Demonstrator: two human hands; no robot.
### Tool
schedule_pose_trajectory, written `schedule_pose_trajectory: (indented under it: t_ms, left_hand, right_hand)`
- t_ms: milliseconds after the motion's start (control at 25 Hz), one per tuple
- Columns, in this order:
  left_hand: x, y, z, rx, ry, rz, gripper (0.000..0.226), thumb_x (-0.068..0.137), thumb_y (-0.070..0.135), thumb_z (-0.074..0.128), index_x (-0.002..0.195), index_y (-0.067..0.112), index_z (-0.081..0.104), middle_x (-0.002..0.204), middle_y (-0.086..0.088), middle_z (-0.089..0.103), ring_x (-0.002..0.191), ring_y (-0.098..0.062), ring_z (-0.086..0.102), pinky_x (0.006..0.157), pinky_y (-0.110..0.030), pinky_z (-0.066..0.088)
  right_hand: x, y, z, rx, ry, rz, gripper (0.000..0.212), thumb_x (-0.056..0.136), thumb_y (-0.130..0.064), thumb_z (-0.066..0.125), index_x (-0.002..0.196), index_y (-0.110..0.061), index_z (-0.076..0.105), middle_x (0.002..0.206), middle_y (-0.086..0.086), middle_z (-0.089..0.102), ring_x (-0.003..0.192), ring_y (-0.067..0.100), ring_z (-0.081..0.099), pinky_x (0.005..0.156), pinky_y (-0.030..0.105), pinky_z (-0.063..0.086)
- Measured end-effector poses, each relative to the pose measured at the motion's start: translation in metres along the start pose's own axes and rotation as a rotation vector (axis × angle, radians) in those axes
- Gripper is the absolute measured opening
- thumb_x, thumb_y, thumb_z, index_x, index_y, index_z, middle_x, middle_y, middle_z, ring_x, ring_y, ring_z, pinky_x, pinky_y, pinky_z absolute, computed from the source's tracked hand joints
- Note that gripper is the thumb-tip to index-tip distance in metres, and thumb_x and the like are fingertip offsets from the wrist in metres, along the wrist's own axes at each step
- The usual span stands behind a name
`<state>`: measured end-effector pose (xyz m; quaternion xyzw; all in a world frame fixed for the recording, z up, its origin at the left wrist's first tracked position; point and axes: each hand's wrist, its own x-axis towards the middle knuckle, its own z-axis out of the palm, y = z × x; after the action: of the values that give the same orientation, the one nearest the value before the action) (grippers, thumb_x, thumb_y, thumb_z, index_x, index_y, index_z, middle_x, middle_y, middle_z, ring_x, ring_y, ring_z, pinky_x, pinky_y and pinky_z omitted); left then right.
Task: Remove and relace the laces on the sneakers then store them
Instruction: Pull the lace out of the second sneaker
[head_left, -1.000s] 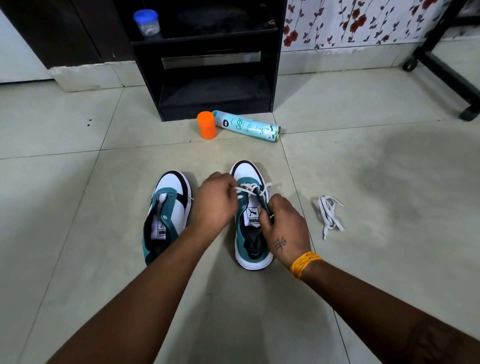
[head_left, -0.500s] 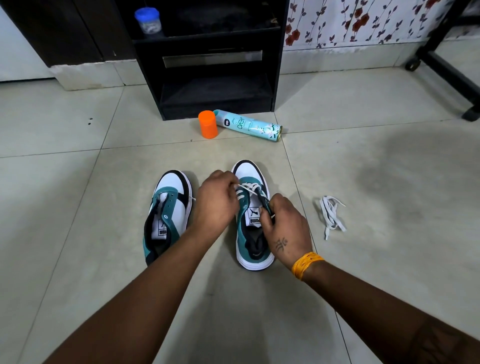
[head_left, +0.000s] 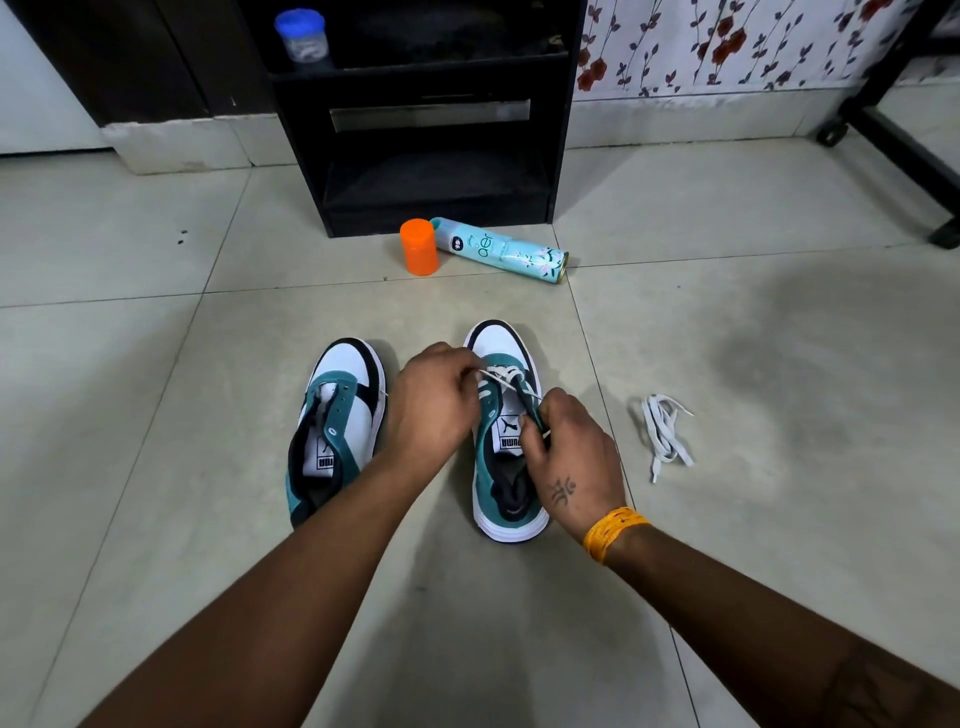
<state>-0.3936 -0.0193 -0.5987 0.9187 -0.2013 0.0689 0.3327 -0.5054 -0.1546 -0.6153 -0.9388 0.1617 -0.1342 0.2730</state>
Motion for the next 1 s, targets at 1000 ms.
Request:
schedule_pose_trajectory:
  t_ms: [1000]
  left_hand:
    - [-0.067,0.009,0.016,-0.065,0.152,0.012,0.005,0.100,0.015,0.060,0.101,0.009,0.060,0.103,-0.005,0.058,0.086,-0.030,0.059,0.068,-0.040,0.047]
  right_hand:
    - [0.082,-0.004,-0.021,-0.437,-0.268,-0.522,0.022,0.098,-0.027,0.047,0.118,-0.022,0.055,0.103,0.007,0.067,0.084,0.041,0.065,0.064,0.040,0.050]
